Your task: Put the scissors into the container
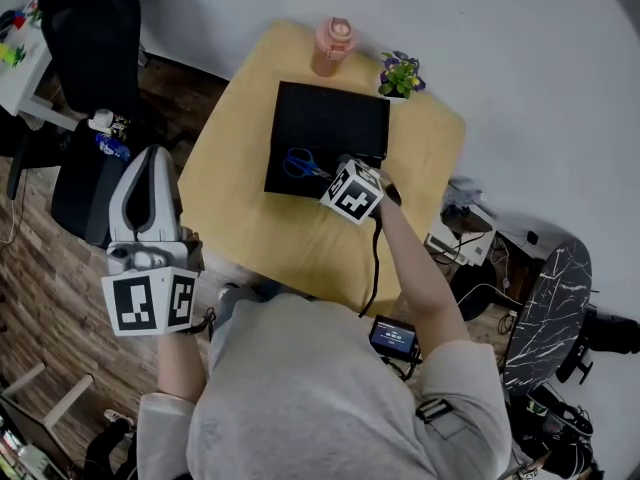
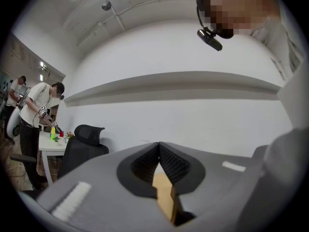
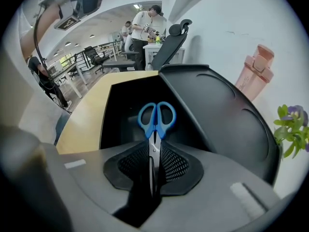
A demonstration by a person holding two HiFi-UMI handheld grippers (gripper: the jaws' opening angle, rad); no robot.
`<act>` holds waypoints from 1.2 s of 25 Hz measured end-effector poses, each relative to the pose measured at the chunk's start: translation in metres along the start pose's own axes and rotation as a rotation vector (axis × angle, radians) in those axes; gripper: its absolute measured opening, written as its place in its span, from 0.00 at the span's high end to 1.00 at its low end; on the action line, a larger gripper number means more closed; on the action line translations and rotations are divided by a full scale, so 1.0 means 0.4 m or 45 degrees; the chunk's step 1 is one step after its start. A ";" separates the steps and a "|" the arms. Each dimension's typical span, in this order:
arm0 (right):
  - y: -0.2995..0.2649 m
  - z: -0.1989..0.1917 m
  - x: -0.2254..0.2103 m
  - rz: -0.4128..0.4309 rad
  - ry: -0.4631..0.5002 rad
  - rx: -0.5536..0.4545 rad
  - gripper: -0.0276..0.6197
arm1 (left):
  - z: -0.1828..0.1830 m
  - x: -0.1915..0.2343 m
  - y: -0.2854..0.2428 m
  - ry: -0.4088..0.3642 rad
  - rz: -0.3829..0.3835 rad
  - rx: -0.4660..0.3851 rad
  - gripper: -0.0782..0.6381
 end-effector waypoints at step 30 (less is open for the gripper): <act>0.353 0.093 0.265 -0.766 -0.658 -0.909 0.95 | 0.082 -0.008 -0.011 0.039 -0.509 -0.143 0.81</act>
Point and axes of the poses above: the fingertips, and each gripper's own axes: y backward along the fingers, x to its left, z out of its top, the point moved 8 cm from there along y, backward along the fingers, and after that the axes turned 6 degrees about z, right-handed, at the moved point
